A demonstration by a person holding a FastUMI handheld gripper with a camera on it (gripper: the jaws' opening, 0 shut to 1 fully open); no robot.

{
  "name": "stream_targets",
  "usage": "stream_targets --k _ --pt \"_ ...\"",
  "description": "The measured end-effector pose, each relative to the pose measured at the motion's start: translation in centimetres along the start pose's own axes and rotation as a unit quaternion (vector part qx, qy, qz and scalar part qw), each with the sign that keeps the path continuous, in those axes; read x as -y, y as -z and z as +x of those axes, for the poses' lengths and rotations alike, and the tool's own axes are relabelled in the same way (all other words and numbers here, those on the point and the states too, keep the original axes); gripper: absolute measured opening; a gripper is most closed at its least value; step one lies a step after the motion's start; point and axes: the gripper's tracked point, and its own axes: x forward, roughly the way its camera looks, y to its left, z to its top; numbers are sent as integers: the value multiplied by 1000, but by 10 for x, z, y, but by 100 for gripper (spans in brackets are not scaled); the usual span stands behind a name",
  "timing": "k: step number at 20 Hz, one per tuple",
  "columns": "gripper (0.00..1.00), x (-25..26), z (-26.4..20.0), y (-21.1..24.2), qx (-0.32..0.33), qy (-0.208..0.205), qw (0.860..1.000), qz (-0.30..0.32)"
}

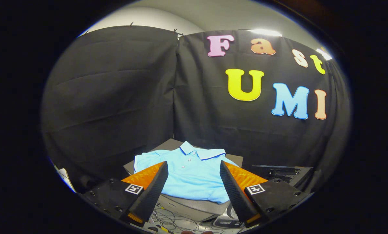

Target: Put the clothes into the washing machine and then close the washing machine lid.

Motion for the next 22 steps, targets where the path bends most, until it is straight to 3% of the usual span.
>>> stream_targets --k 11,22 --pt "99 -37 89 40 -99 -34 994 12" --pt "100 -45 125 87 -143 -10 990 -14"
